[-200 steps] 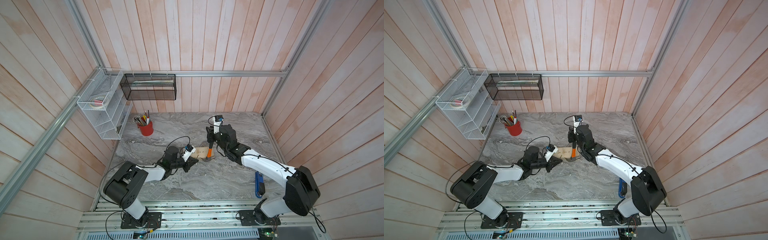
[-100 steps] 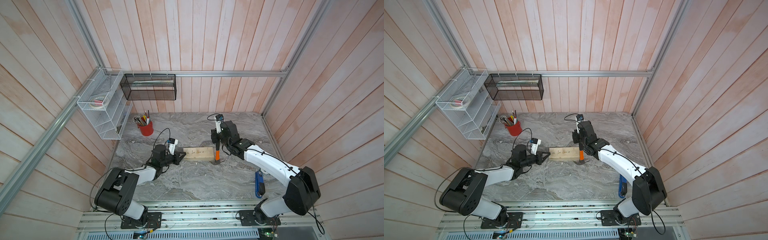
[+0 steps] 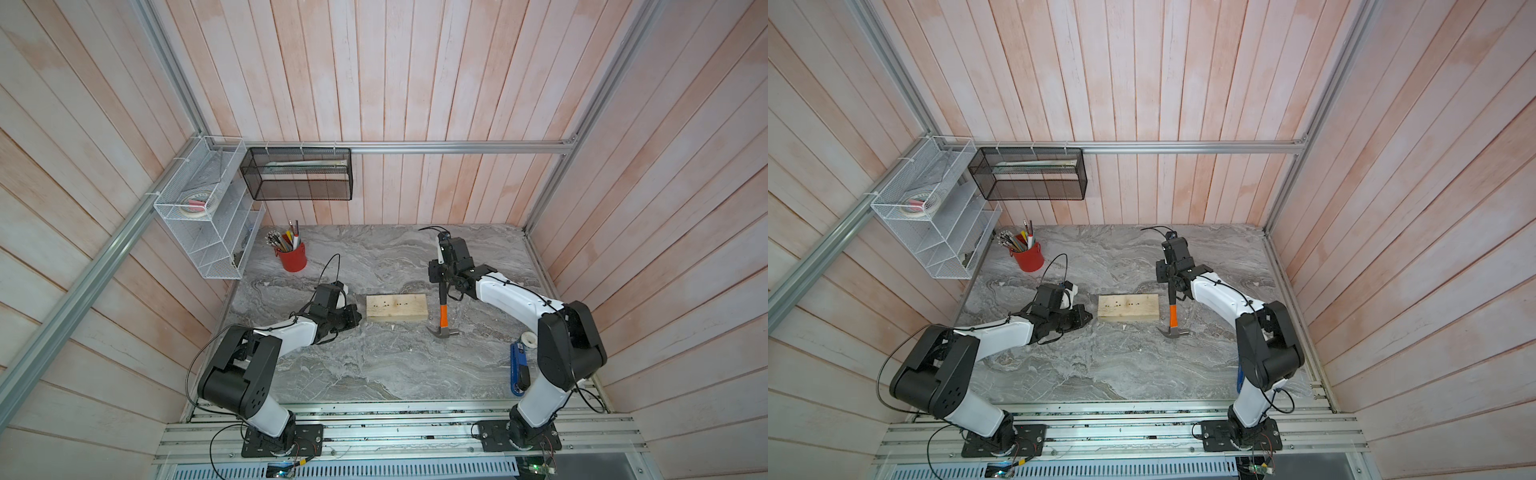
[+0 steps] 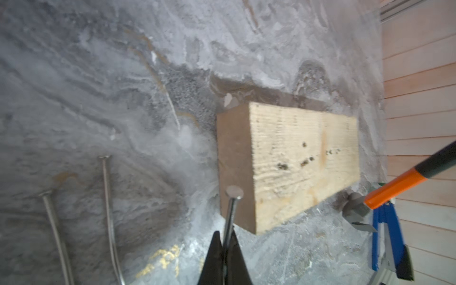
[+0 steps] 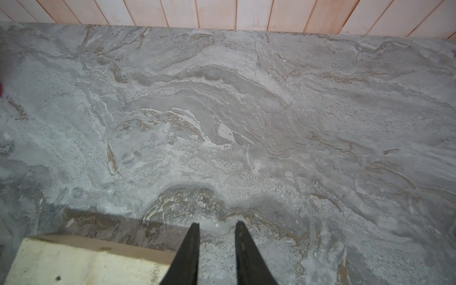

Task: Use a claw hammer to pull out a nail
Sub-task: Place the nail at the center of the board, then place the hammer at the center of the board.

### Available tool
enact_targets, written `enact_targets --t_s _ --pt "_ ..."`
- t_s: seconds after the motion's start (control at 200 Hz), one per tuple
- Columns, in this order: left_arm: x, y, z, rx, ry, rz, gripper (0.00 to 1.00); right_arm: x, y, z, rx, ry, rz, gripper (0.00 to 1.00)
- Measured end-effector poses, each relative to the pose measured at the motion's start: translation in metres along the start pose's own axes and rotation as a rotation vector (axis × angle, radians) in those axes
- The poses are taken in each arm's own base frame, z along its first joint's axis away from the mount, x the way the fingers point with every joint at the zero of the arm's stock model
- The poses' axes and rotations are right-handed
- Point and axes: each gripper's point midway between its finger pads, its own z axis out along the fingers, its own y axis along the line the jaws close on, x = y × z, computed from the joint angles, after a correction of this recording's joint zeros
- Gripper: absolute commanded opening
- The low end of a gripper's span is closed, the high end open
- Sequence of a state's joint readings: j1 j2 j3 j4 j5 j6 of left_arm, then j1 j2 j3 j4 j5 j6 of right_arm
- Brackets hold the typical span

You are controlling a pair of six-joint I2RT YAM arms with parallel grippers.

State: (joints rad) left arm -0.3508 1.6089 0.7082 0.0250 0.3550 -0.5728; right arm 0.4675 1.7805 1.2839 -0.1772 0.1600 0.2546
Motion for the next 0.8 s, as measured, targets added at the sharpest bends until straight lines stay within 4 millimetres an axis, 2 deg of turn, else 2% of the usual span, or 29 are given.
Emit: enact_targets --t_s 0.09,0.225,0.275,0.645,0.8 --pt "0.002 0.010 0.006 -0.039 0.018 -0.017 0.11 0.003 -0.003 0.019 0.027 0.029 0.005 0.00" --pt "0.004 0.017 0.009 -0.067 0.029 -0.034 0.14 0.005 -0.005 0.030 0.043 0.057 0.011 0.00" --pt "0.002 0.017 0.009 -0.071 0.025 -0.035 0.19 0.006 -0.006 0.034 0.043 0.064 0.018 0.00" --pt "-0.004 0.017 0.007 -0.078 0.007 -0.041 0.28 0.016 -0.007 0.065 0.026 0.122 0.045 0.00" --pt "-0.015 0.010 -0.005 -0.048 -0.030 -0.029 0.37 0.018 -0.010 0.074 0.031 0.123 0.057 0.00"
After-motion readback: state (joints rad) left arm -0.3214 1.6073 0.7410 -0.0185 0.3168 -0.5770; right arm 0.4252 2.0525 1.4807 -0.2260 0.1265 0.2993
